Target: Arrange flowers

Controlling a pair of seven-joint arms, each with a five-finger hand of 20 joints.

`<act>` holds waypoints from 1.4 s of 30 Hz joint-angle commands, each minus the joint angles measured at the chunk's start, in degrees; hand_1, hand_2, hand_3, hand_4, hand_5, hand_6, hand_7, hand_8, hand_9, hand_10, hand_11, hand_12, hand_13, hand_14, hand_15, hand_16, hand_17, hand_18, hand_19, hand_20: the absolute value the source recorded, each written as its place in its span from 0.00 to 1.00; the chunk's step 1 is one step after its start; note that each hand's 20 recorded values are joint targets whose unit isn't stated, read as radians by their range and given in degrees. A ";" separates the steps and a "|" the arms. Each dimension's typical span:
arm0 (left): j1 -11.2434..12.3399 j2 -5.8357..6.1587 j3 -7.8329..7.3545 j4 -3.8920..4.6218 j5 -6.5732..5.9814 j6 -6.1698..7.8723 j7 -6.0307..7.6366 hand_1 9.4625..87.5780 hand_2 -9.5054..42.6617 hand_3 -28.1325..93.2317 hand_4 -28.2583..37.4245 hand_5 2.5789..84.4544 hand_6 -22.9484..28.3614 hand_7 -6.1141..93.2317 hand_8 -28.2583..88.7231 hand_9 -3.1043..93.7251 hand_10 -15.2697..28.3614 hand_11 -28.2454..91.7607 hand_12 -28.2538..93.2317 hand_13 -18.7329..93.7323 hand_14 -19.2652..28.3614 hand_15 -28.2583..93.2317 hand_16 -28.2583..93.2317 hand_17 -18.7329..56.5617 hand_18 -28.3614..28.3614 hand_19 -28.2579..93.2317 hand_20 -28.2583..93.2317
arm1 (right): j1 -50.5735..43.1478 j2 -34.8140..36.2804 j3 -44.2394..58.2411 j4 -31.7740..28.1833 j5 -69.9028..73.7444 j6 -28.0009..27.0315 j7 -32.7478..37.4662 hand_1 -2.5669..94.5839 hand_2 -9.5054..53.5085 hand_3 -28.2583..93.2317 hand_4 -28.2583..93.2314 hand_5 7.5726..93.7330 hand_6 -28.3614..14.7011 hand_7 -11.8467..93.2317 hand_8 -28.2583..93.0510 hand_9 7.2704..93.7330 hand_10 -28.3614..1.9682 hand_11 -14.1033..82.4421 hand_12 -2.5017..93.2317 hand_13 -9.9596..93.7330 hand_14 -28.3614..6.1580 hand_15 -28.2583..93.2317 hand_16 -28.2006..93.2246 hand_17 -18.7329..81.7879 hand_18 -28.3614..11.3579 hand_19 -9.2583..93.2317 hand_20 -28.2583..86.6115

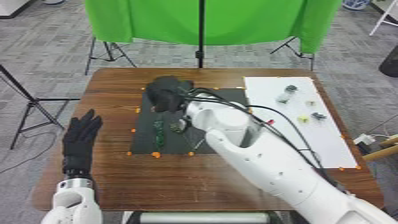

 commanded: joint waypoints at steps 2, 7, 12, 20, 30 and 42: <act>0.29 0.77 0.92 -0.86 0.47 -1.40 -0.03 0.04 0.48 0.76 0.00 0.46 0.54 0.11 0.19 0.46 0.61 0.30 0.33 0.43 0.65 0.30 0.23 0.32 0.65 0.24 0.36 | -2.85 -10.85 0.98 7.96 -11.12 -0.48 -5.74 0.68 0.00 0.66 0.08 0.85 0.73 0.32 0.32 1.00 0.67 0.31 0.45 0.98 0.80 0.79 0.52 0.87 0.44 1.00 0.84; -0.28 1.28 1.50 -1.14 1.00 -2.03 0.15 0.05 0.47 0.77 0.00 0.46 0.54 0.11 0.19 0.47 0.61 0.30 0.33 0.43 0.66 0.30 0.23 0.32 0.65 0.24 0.36 | -3.88 -14.25 3.19 11.07 -18.07 -2.40 -8.23 0.66 0.00 0.67 0.08 0.85 0.75 0.32 0.31 0.99 0.66 0.36 0.43 0.98 0.80 0.79 0.52 0.87 0.43 1.00 0.84; -0.89 1.20 1.74 -0.98 1.53 -3.02 -0.27 0.05 0.43 0.77 0.00 0.47 0.54 0.11 0.19 0.47 0.61 0.31 0.34 0.44 0.66 0.30 0.23 0.32 0.65 0.24 0.36 | -4.59 -14.99 4.64 11.91 -21.59 -3.88 -8.61 0.64 0.00 0.66 0.08 0.81 0.75 0.31 0.29 0.98 0.64 0.39 0.41 0.98 0.79 0.79 0.52 0.87 0.42 1.00 0.84; -0.45 0.85 1.33 -1.15 2.06 -3.92 -0.58 0.04 0.26 0.79 0.00 0.47 0.54 0.11 0.19 0.47 0.61 0.31 0.34 0.44 0.68 0.30 0.24 0.31 0.66 0.24 0.36 | -4.93 -14.27 5.65 12.65 -24.51 -5.22 -9.31 0.55 0.00 0.72 0.06 0.72 0.73 0.30 0.27 0.93 0.60 0.45 0.35 0.96 0.78 0.80 0.52 0.86 0.42 1.00 0.84; -0.21 0.49 0.81 -1.25 1.85 -4.50 -0.57 0.05 0.22 0.79 0.00 0.47 0.54 0.11 0.19 0.47 0.61 0.31 0.34 0.44 0.68 0.30 0.24 0.31 0.67 0.24 0.36 | -3.13 -10.58 4.67 11.31 -24.76 -6.81 -8.83 0.53 0.00 0.74 0.06 0.70 0.73 0.29 0.25 0.92 0.60 0.47 0.34 0.96 0.77 0.80 0.52 0.85 0.42 1.00 0.84; 2.63 -1.09 -4.08 -0.59 -3.96 -3.36 0.20 0.04 0.24 0.78 0.00 0.47 0.54 0.11 0.19 0.47 0.61 0.31 0.35 0.45 0.68 0.30 0.24 0.31 0.67 0.24 0.36 | 0.17 -1.60 -1.36 1.14 -8.68 -7.22 -1.72 0.45 0.04 0.75 0.11 0.70 0.71 0.28 0.27 0.91 0.57 0.50 0.31 0.95 0.75 0.80 0.52 0.83 0.40 1.00 0.83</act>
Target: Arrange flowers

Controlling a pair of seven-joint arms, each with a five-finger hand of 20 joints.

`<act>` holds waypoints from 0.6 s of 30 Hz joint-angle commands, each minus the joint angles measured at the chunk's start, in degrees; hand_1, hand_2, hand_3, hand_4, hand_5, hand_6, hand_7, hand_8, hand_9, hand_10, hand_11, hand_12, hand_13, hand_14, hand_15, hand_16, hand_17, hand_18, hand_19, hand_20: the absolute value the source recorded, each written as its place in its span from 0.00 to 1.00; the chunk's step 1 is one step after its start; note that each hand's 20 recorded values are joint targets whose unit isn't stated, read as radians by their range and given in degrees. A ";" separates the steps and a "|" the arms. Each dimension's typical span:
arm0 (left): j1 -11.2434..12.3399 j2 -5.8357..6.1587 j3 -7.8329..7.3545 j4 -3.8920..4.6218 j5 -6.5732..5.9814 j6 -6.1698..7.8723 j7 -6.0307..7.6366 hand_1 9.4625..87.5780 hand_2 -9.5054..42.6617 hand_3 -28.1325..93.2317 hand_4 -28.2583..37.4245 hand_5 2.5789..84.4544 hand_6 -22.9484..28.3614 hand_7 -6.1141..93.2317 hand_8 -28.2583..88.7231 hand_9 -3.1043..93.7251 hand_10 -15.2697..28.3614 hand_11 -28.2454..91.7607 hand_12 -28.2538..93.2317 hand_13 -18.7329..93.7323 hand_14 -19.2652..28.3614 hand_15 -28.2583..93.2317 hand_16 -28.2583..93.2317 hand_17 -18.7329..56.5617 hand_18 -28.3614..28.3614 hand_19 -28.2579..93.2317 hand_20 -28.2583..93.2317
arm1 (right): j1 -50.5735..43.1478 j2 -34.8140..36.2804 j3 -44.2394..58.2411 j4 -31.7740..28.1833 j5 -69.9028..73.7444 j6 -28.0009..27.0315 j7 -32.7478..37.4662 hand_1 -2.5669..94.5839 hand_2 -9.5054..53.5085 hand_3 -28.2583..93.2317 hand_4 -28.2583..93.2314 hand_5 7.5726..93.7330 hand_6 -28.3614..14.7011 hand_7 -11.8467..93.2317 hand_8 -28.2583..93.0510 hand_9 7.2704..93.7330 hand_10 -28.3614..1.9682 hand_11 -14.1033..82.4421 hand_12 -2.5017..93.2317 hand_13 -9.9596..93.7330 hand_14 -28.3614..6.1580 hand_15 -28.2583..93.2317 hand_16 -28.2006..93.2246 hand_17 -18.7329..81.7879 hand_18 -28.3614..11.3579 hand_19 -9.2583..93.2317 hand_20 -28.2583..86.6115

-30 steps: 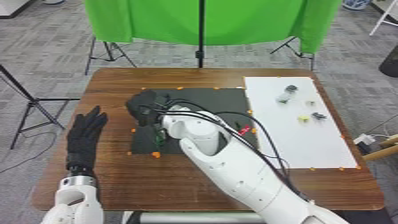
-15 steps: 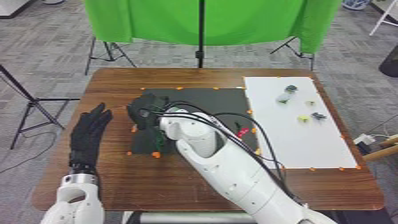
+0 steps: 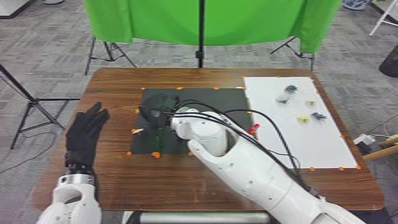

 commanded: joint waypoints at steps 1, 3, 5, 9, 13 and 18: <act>3.27 -1.73 -3.67 0.70 -5.04 1.42 0.31 0.03 0.25 0.78 0.00 0.48 0.54 0.11 0.19 0.47 0.61 0.31 0.34 0.45 0.68 0.30 0.24 0.31 0.67 0.24 0.36 | 1.82 4.40 -1.50 -7.69 6.70 -3.76 1.00 0.43 0.10 0.78 0.14 0.70 0.69 0.28 0.27 0.92 0.56 0.51 0.31 0.95 0.73 0.80 0.52 0.83 0.39 1.00 0.83; 3.45 -1.85 -3.68 0.83 -5.76 1.75 0.32 0.02 0.26 0.78 0.00 0.48 0.54 0.11 0.19 0.47 0.61 0.31 0.34 0.45 0.68 0.30 0.24 0.31 0.67 0.24 0.36 | 1.69 4.17 -2.12 -8.70 6.96 -5.79 0.02 0.37 0.21 0.82 0.24 0.65 0.70 0.25 0.21 0.91 0.54 0.57 0.32 0.95 0.71 0.79 0.52 0.83 0.37 1.00 0.83; 3.18 -1.93 -3.36 1.03 -5.82 1.84 0.28 0.02 0.27 0.78 0.00 0.48 0.54 0.11 0.19 0.47 0.61 0.31 0.34 0.45 0.68 0.30 0.24 0.31 0.67 0.24 0.36 | 1.42 3.07 -2.17 -9.04 6.14 -9.22 -0.38 0.34 0.24 0.83 0.28 0.63 0.70 0.25 0.16 0.92 0.53 0.60 0.32 0.95 0.71 0.79 0.52 0.83 0.37 1.00 0.82; 2.54 -2.02 -2.69 1.21 -5.74 1.76 0.25 0.02 0.28 0.77 0.00 0.48 0.54 0.11 0.19 0.48 0.61 0.31 0.34 0.45 0.68 0.30 0.24 0.31 0.67 0.24 0.36 | 0.78 -0.57 -1.38 -7.22 0.83 -16.08 -2.65 0.31 0.30 0.87 0.34 0.49 0.70 0.22 0.16 0.93 0.54 0.64 0.32 0.97 0.70 0.81 0.51 0.85 0.35 1.00 0.84; 2.31 -2.00 -2.15 1.11 -5.38 1.65 0.39 0.02 0.27 0.78 0.00 0.48 0.54 0.11 0.19 0.48 0.61 0.31 0.35 0.45 0.68 0.30 0.24 0.31 0.67 0.24 0.36 | -0.37 -3.79 0.24 -3.79 -4.54 -16.17 -5.13 0.31 0.31 0.88 0.35 0.42 0.70 0.22 0.15 0.94 0.55 0.66 0.31 0.98 0.70 0.81 0.51 0.87 0.34 1.00 0.85; 1.83 -1.68 -1.52 1.21 -4.78 1.48 0.12 0.02 0.27 0.78 0.00 0.48 0.54 0.11 0.19 0.48 0.61 0.31 0.35 0.45 0.68 0.30 0.24 0.31 0.67 0.24 0.36 | -0.50 -5.73 1.59 -1.33 -6.74 -15.73 -5.72 0.32 0.30 0.89 0.36 0.38 0.71 0.22 0.15 0.94 0.55 0.67 0.31 0.98 0.70 0.81 0.51 0.87 0.34 1.00 0.85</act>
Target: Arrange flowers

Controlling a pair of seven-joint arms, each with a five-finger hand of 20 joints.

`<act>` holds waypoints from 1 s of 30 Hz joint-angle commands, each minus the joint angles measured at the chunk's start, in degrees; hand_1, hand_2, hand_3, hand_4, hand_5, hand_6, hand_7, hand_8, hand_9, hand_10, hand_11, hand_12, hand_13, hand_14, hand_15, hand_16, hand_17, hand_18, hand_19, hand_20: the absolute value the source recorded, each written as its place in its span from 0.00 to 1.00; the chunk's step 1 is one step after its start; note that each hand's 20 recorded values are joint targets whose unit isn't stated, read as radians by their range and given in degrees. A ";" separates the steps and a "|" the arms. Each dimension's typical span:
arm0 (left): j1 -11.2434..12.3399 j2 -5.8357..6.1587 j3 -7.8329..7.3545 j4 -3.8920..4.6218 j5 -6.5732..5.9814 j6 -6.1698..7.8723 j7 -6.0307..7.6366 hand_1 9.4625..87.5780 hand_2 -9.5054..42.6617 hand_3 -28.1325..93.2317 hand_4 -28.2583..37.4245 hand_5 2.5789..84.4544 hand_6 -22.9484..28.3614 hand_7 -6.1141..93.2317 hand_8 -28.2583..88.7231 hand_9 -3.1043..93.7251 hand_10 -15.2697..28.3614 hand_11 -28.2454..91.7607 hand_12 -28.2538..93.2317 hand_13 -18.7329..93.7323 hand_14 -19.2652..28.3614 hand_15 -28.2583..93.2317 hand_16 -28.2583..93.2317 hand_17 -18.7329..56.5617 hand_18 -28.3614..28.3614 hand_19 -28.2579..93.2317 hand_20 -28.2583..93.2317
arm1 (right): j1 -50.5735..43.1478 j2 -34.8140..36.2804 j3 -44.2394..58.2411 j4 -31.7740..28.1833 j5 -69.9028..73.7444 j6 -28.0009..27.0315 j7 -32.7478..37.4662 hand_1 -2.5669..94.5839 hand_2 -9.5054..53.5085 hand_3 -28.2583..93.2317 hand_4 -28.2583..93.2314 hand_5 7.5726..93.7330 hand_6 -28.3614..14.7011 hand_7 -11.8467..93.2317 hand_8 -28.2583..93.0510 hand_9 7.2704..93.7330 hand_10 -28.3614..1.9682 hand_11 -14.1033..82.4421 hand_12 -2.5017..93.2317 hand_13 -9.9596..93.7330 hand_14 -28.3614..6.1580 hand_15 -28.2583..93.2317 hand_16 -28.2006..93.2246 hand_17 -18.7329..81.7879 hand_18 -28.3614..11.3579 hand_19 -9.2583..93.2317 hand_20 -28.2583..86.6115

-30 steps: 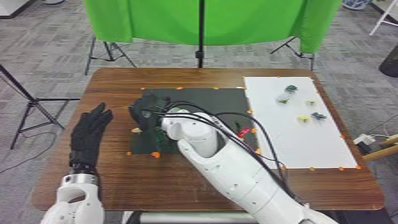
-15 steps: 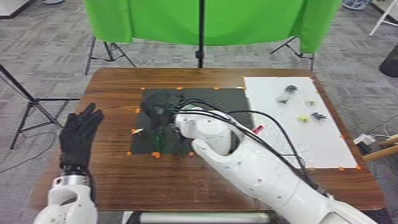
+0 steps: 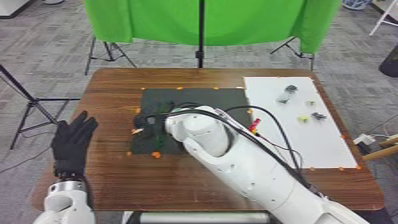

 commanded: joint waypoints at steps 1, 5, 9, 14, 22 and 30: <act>-0.28 -0.32 1.14 0.39 0.74 0.12 -0.10 0.02 0.26 0.78 0.00 0.48 0.54 0.11 0.19 0.48 0.61 0.31 0.35 0.45 0.68 0.30 0.24 0.31 0.67 0.24 0.36 | -0.86 -4.03 1.43 3.16 -3.18 1.44 -1.71 0.32 0.30 0.89 0.36 0.38 0.72 0.22 0.15 0.94 0.55 0.67 0.31 0.98 0.70 0.81 0.51 0.87 0.34 1.00 0.85; -0.32 -0.66 1.32 0.40 0.85 -0.02 -0.18 0.01 0.26 0.79 0.00 0.48 0.54 0.11 0.19 0.48 0.61 0.31 0.35 0.45 0.69 0.30 0.24 0.31 0.67 0.24 0.36 | -1.71 -4.64 1.62 3.40 -5.84 0.34 -3.49 0.32 0.28 0.90 0.36 0.37 0.74 0.22 0.15 0.95 0.55 0.67 0.31 0.98 0.71 0.81 0.51 0.87 0.34 1.00 0.85; -0.27 -0.56 1.30 0.27 1.14 -0.09 -0.09 0.02 0.26 0.78 0.00 0.48 0.54 0.11 0.19 0.48 0.61 0.31 0.35 0.45 0.69 0.30 0.24 0.31 0.67 0.24 0.36 | -1.71 -3.55 0.96 2.97 -6.65 -0.73 -4.17 0.33 0.28 0.90 0.36 0.39 0.75 0.23 0.15 0.95 0.55 0.67 0.31 0.99 0.71 0.82 0.51 0.87 0.34 1.00 0.85; -0.06 -0.53 1.10 0.04 1.02 0.08 -0.15 0.02 0.26 0.78 0.00 0.48 0.54 0.11 0.19 0.48 0.61 0.31 0.35 0.45 0.68 0.30 0.24 0.31 0.67 0.24 0.36 | -1.12 -2.60 0.93 3.00 -6.47 -0.71 -3.88 0.33 0.28 0.90 0.36 0.41 0.76 0.23 0.14 0.95 0.55 0.67 0.31 0.99 0.71 0.82 0.51 0.87 0.34 1.00 0.85; -0.17 -0.35 1.17 -0.02 1.13 0.05 -0.55 0.02 0.26 0.78 0.00 0.48 0.54 0.11 0.19 0.48 0.61 0.31 0.35 0.45 0.68 0.30 0.24 0.31 0.67 0.24 0.36 | 0.40 -0.59 0.25 2.07 -4.75 -0.93 -2.91 0.33 0.28 0.90 0.36 0.43 0.75 0.23 0.14 0.95 0.55 0.67 0.31 0.99 0.71 0.82 0.51 0.87 0.34 1.00 0.85; 0.10 -0.20 1.22 -0.16 1.21 -0.22 -0.69 0.02 0.26 0.78 0.00 0.48 0.54 0.11 0.19 0.48 0.61 0.31 0.35 0.45 0.68 0.30 0.24 0.31 0.67 0.24 0.36 | 1.86 1.00 -0.42 0.97 -1.53 -0.47 -1.18 0.33 0.28 0.90 0.36 0.44 0.75 0.23 0.14 0.95 0.55 0.67 0.31 0.99 0.71 0.82 0.51 0.87 0.34 1.00 0.85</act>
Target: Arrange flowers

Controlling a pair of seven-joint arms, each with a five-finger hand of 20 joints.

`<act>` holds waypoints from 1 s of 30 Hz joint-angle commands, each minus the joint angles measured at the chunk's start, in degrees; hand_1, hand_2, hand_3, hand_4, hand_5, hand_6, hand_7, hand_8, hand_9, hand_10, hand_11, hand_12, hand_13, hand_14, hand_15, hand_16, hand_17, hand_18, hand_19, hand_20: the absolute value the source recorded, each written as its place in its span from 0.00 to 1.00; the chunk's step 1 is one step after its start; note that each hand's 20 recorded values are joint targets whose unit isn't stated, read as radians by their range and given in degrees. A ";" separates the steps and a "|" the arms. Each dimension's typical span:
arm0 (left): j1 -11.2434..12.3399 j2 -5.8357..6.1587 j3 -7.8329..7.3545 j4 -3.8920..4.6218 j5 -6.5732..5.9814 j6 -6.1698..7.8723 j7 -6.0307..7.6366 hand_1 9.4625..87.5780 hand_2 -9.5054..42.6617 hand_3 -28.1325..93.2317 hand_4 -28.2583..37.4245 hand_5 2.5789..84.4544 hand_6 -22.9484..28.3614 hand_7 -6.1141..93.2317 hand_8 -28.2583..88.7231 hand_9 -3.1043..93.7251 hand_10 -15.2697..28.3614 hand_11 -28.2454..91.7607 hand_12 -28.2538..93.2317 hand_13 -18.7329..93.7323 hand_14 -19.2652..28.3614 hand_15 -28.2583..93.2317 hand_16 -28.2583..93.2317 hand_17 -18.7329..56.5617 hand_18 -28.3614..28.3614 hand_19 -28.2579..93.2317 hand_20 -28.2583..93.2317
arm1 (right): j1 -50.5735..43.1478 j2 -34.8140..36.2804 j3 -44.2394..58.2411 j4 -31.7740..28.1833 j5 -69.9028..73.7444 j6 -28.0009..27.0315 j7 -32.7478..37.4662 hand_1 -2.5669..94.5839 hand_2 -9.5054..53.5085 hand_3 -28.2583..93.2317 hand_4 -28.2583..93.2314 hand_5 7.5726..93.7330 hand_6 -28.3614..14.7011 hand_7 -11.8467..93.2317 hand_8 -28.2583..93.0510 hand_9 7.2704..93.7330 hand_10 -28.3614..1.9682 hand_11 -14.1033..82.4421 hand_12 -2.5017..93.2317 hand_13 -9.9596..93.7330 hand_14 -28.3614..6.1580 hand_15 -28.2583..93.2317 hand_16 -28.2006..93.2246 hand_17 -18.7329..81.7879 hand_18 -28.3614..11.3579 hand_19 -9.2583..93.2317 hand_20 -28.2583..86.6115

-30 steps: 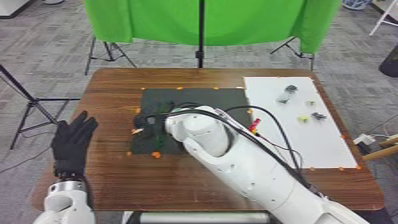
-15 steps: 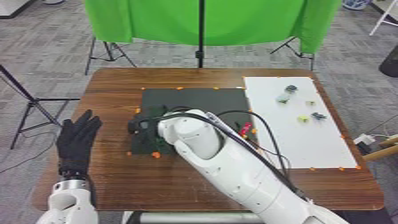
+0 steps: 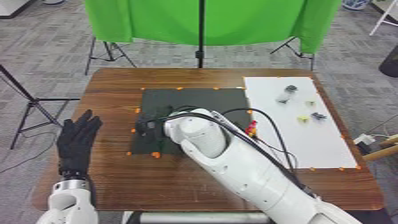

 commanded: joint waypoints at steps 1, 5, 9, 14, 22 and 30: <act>0.79 -0.20 0.16 -0.17 0.38 -0.19 -0.48 0.02 0.26 0.78 0.00 0.48 0.54 0.11 0.19 0.48 0.61 0.31 0.35 0.45 0.68 0.30 0.24 0.31 0.67 0.24 0.36 | 1.91 1.56 -0.35 -1.51 2.66 -0.22 2.01 0.33 0.28 0.90 0.36 0.45 0.75 0.24 0.14 0.95 0.55 0.67 0.31 0.99 0.71 0.82 0.51 0.87 0.34 1.00 0.85; 0.63 -0.19 0.34 -0.08 0.48 -0.54 -0.56 0.02 0.25 0.78 0.00 0.48 0.54 0.11 0.19 0.48 0.61 0.31 0.35 0.45 0.68 0.30 0.24 0.31 0.67 0.24 0.36 | 1.52 1.87 0.09 -2.72 8.03 -0.87 4.08 0.33 0.28 0.90 0.36 0.44 0.75 0.23 0.14 0.95 0.55 0.67 0.31 0.99 0.71 0.82 0.51 0.87 0.34 1.00 0.85; 0.34 -0.28 0.81 0.01 0.95 -1.06 -0.86 0.02 0.24 0.78 0.00 0.48 0.54 0.11 0.19 0.48 0.61 0.31 0.35 0.45 0.68 0.30 0.24 0.31 0.67 0.24 0.36 | 1.20 4.75 1.35 -7.04 23.06 -2.29 10.35 0.32 0.26 0.89 0.35 0.42 0.75 0.23 0.14 0.95 0.55 0.67 0.31 0.99 0.71 0.81 0.51 0.87 0.34 1.00 0.85; 0.27 -0.50 1.04 0.04 1.58 -1.74 -0.90 0.02 0.24 0.78 0.00 0.48 0.54 0.11 0.19 0.48 0.61 0.31 0.35 0.45 0.68 0.30 0.24 0.31 0.67 0.24 0.36 | -2.32 14.37 7.77 -17.38 38.12 8.27 17.62 0.33 0.27 0.85 0.29 0.41 0.74 0.23 0.15 0.91 0.50 0.61 0.31 0.97 0.71 0.79 0.51 0.85 0.35 1.00 0.83; 0.45 -0.52 1.27 -0.09 1.91 -1.72 -1.26 0.02 0.23 0.79 0.00 0.48 0.54 0.11 0.19 0.48 0.61 0.31 0.35 0.45 0.68 0.30 0.24 0.31 0.67 0.24 0.36 | -14.90 29.21 27.72 -24.91 31.47 16.05 26.76 0.34 0.05 0.74 0.13 0.61 0.67 0.24 0.18 0.74 0.40 0.34 0.28 0.84 0.58 0.79 0.53 0.77 0.32 1.00 0.82; 0.41 -0.83 1.73 -0.27 2.83 -2.16 -1.83 0.03 0.22 0.79 0.00 0.48 0.54 0.11 0.19 0.48 0.61 0.31 0.35 0.45 0.68 0.30 0.24 0.30 0.67 0.24 0.36 | -20.81 30.83 36.39 -16.57 21.95 8.43 30.10 0.30 0.00 0.66 0.06 0.59 0.66 0.21 0.18 0.73 0.37 0.30 0.27 0.85 0.56 0.79 0.52 0.76 0.32 1.00 0.80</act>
